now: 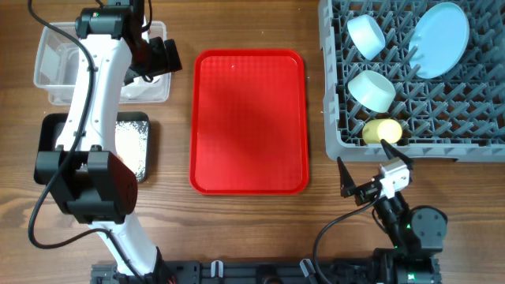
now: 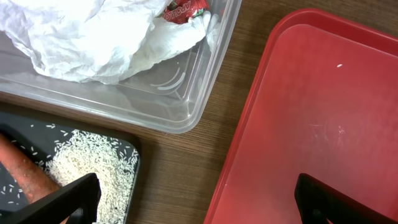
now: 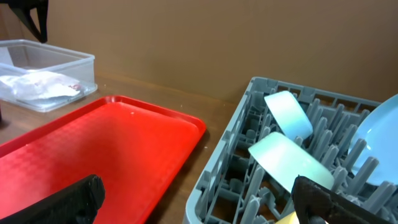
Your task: Sort waste into correct bins and load items into the dishwasher rack
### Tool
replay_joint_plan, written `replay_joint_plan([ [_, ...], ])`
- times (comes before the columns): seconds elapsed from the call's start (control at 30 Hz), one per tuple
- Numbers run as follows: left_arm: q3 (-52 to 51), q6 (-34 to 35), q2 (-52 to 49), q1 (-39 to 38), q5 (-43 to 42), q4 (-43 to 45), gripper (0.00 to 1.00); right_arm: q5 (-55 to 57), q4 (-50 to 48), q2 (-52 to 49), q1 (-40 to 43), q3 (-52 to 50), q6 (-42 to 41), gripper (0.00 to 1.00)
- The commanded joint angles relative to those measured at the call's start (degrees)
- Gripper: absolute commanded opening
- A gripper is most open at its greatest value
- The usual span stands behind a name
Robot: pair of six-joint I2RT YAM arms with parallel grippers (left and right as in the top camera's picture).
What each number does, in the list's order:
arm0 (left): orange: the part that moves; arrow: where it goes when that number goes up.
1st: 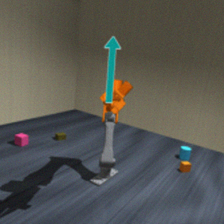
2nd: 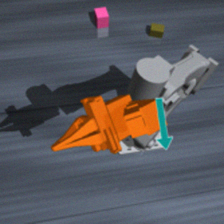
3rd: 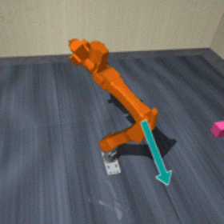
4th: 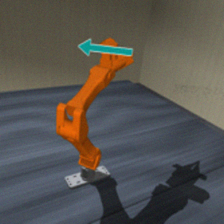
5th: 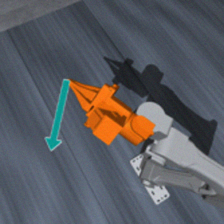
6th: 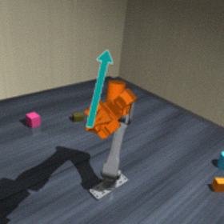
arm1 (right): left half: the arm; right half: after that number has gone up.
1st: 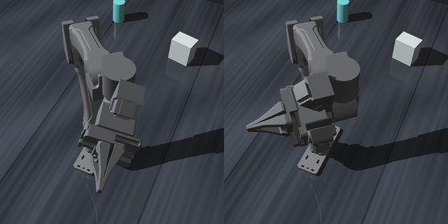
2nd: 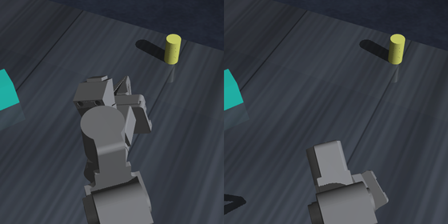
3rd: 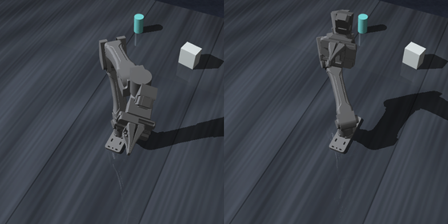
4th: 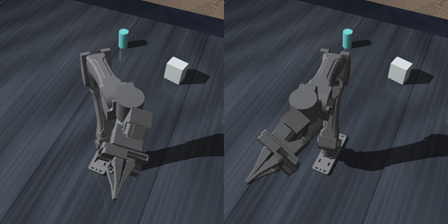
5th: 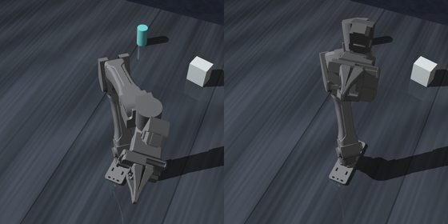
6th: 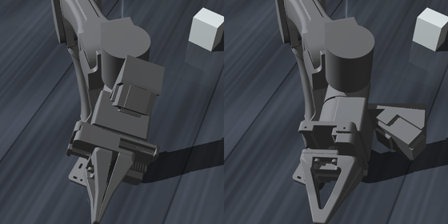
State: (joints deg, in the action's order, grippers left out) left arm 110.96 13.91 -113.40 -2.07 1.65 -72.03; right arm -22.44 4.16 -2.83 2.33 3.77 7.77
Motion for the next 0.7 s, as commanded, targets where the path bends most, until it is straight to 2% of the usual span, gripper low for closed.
replay_joint_plan([
  [0.0,0.4,0.5,1.5,0.4,0.4,0.0,1.0,0.6,-0.8,2.4,-0.2,-1.4,-0.3,1.0],
  [0.23,0.4,0.5,1.5,0.4,0.4,0.0,1.0,0.6,-2.2,2.7,-0.2,-1.9,-0.3,1.0],
  [0.33,0.4,0.5,1.5,0.4,0.4,0.0,1.0,0.6,-5.8,2.7,-0.2,-3.3,-0.3,1.0],
  [0.67,0.4,0.5,1.5,0.4,0.4,0.0,1.0,0.6,-6.0,2.6,-0.2,-3.5,-0.3,1.0],
])
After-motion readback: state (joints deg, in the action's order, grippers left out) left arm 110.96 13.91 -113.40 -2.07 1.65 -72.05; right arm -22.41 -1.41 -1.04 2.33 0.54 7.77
